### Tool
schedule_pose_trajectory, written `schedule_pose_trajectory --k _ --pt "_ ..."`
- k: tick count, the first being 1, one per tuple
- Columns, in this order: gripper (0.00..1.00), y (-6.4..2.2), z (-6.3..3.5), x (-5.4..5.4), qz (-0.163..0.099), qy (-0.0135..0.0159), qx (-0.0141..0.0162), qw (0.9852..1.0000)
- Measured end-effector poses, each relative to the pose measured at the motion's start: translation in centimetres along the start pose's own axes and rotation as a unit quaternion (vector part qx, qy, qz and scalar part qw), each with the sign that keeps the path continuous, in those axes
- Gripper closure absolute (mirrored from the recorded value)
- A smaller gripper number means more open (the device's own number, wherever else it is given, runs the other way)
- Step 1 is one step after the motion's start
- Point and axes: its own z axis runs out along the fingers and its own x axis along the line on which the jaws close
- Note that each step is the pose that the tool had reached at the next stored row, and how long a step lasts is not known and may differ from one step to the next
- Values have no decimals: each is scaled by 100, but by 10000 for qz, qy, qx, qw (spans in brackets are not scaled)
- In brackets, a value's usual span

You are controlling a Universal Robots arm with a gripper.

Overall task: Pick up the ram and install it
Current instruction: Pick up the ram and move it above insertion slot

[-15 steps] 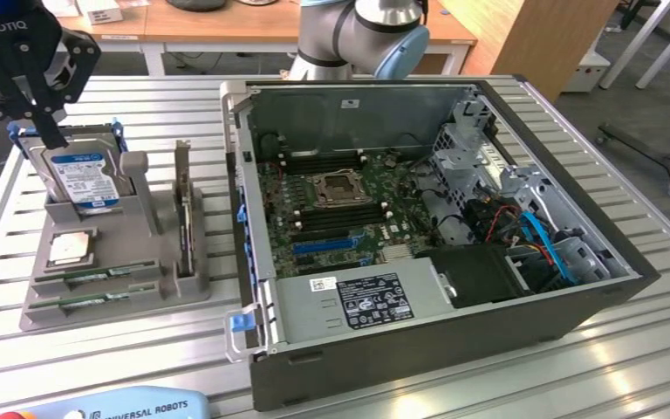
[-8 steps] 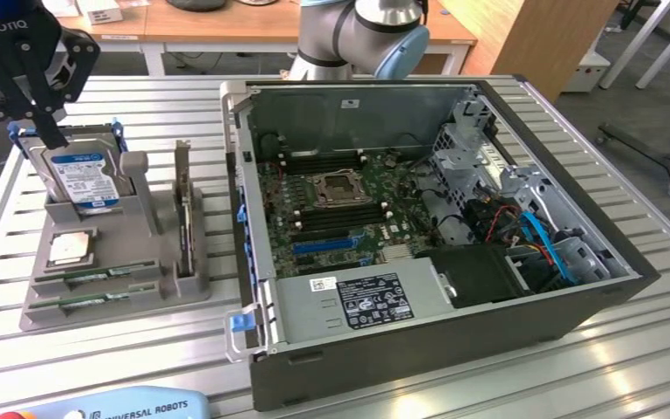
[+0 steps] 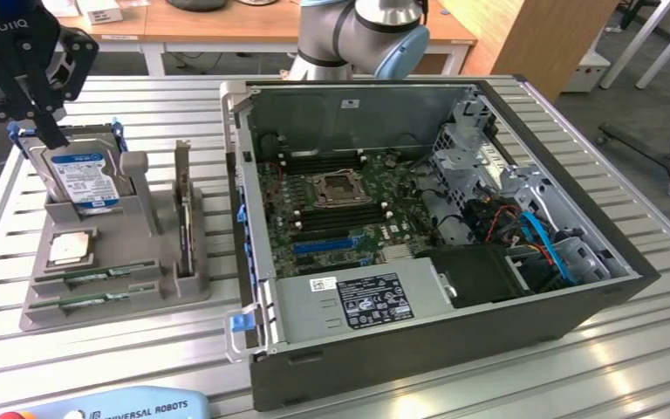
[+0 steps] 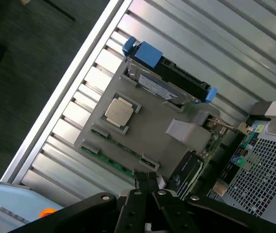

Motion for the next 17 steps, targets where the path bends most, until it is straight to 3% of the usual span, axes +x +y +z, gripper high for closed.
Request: schedule_pose_trajectory --k 8,17 --pt "90 -1 1 0 -455 20 9 9990" --pt "90 0 1 0 -963 52 32 9953"
